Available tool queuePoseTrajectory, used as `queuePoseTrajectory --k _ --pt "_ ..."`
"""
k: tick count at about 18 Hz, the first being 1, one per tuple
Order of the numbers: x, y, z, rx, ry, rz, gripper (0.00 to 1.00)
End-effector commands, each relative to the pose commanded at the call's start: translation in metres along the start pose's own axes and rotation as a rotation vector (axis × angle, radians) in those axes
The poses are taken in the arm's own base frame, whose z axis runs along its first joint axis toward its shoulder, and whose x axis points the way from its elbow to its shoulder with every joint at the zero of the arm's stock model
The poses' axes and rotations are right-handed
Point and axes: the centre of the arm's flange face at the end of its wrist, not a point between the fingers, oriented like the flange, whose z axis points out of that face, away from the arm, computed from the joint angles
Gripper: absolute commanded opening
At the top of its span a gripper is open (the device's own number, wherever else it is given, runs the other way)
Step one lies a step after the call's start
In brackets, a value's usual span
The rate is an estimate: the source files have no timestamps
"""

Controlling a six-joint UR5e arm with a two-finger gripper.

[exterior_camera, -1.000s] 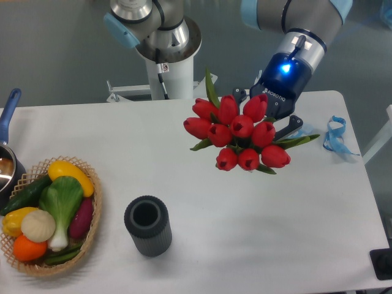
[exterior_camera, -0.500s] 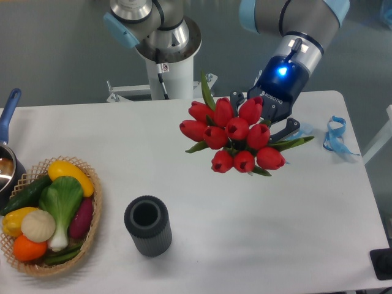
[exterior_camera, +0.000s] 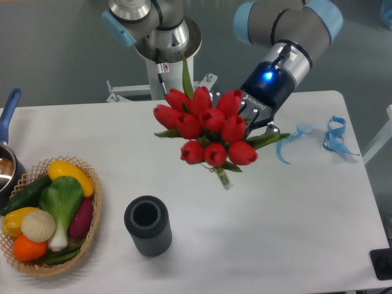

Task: Insert the flowers into the vase
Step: 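Carry the tulips over the dark grey vase and lower stems in, then push the tulip stems down into the vase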

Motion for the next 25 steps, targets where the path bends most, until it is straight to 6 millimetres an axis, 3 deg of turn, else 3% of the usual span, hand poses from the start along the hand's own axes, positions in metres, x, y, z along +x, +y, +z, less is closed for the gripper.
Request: queuePoseTrajectory --k 3,10,17,25 --pt "0.012 -0.010 0.048 0.012 0.087 0.022 0.33" --pt "0.021 0.004 0.096 0.010 0.168 0.004 0.33" --pt "0.028 0.028 0.122 0.004 0.212 -0.039 0.33" --pt "0.039 0.077 0.121 -0.018 0.217 -0.126 0.33"
